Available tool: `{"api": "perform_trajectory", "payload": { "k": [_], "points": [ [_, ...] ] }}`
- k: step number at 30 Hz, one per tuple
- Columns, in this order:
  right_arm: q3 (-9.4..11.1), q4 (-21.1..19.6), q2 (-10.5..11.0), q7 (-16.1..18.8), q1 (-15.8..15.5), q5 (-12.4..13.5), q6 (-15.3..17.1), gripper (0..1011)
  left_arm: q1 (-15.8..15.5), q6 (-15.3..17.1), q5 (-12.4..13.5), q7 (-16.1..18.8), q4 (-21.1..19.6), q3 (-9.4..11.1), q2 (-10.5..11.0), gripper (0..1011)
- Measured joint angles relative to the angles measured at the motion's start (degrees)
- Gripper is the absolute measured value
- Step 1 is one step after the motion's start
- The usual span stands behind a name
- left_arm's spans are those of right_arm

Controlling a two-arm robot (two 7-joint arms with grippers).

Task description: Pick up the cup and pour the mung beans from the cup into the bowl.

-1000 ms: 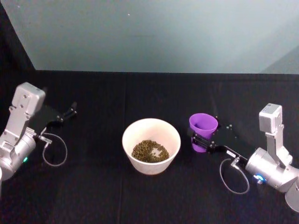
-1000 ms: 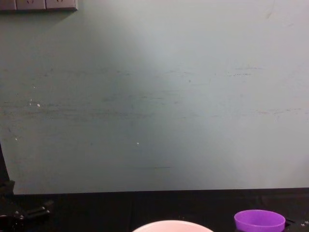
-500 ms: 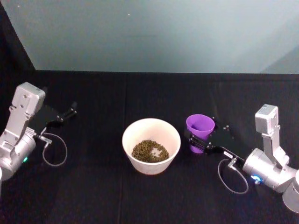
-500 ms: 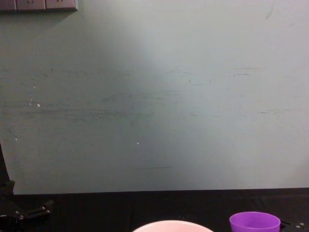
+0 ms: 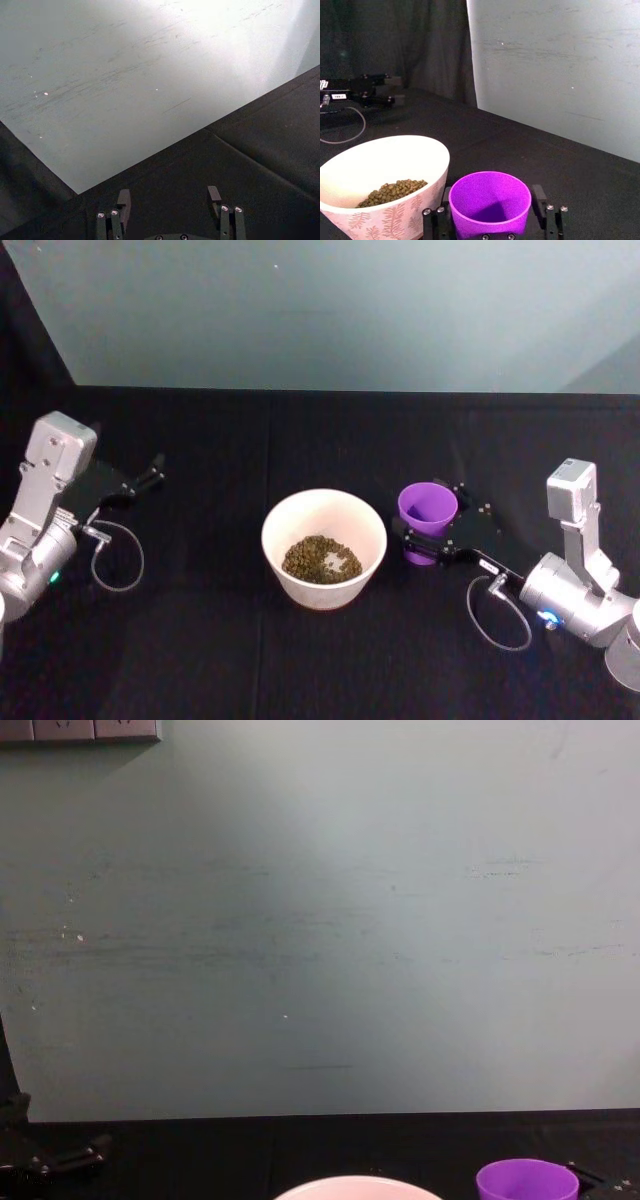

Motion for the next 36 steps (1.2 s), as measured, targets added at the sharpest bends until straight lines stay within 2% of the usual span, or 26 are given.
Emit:
{"api": "perform_trajectory", "payload": {
  "k": [3,17,26,36],
  "points": [
    [0.0,0.0,0.0,0.0,0.0,0.0,0.0,1003,0.0,0.0,0.0,0.0,0.0,0.0,0.0,1000],
    [0.4,-0.8,0.4,0.2,-0.3,0.6,-0.2,1000,0.0,0.0,0.0,0.0,0.0,0.0,0.0,1000],
    [1.9,-6.2,2.0,0.6,-3.0,2.6,-0.4,1000,0.0,0.0,0.0,0.0,0.0,0.0,0.0,1000],
    [4.6,-12.7,3.3,-2.6,-6.3,4.7,1.1,1000,0.0,0.0,0.0,0.0,0.0,0.0,0.0,1000]
  ]
}}
